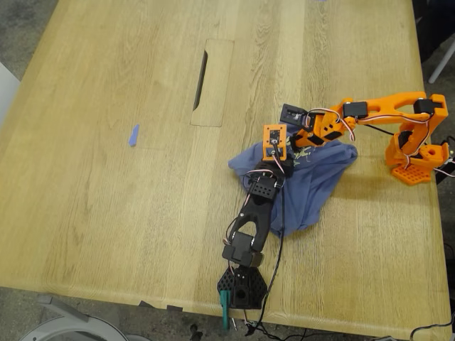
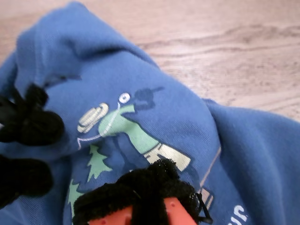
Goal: Fold a T-shirt
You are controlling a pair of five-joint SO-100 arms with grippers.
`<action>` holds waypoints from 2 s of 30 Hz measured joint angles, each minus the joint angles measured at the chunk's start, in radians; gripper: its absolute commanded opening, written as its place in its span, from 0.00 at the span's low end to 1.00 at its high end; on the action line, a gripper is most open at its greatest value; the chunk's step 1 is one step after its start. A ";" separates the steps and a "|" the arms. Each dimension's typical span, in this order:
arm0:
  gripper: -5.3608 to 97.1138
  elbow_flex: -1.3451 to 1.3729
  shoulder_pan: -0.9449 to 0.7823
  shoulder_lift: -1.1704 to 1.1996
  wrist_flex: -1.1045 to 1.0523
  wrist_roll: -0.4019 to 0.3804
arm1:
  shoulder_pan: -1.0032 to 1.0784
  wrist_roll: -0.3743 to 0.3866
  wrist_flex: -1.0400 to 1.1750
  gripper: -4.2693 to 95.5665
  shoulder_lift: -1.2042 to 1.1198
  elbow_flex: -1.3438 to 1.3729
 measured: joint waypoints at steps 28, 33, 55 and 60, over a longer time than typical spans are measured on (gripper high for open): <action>0.08 0.123 -0.314 -0.098 -0.115 -0.035 | 0.052 0.052 0.282 0.04 0.752 0.779; 0.08 0.123 -0.365 -0.098 -0.103 -0.038 | 0.126 0.054 0.396 0.04 0.815 0.770; 0.08 -0.184 -0.141 0.097 0.359 -0.038 | 0.158 0.051 0.360 0.04 0.397 0.127; 0.08 -0.189 -0.023 0.000 0.287 -0.038 | 0.094 0.046 0.210 0.04 0.146 -0.020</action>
